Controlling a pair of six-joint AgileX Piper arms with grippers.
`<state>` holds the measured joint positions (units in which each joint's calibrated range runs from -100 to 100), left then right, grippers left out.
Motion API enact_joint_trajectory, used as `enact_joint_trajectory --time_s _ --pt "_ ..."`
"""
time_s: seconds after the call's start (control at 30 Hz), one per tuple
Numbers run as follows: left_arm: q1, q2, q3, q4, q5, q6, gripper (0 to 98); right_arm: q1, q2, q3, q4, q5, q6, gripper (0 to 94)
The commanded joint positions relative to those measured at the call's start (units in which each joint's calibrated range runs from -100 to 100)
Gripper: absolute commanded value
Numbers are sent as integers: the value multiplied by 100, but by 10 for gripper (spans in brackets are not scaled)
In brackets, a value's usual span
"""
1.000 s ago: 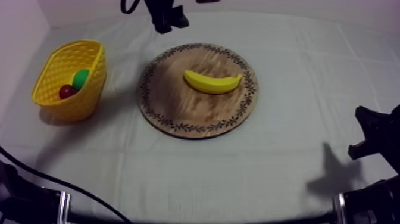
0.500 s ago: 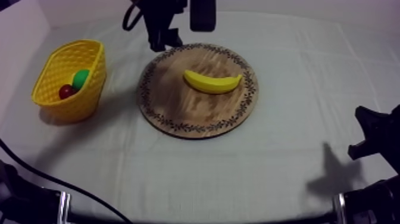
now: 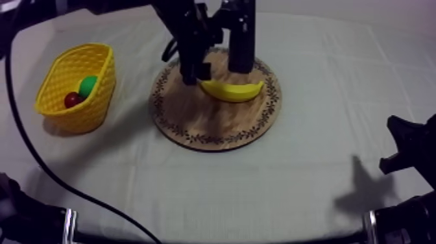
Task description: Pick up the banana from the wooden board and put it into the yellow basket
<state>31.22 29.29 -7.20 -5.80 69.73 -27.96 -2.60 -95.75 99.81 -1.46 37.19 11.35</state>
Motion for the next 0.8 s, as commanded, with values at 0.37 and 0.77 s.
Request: enact_joint_trajectory --time_s 0.37,0.77 --pt "105 1220 -645 -59 -227 114 676 0 0 -3 2 -1 0 3" --pt "128 1967 -1369 -40 -79 132 654 0 0 -3 2 -1 0 3"
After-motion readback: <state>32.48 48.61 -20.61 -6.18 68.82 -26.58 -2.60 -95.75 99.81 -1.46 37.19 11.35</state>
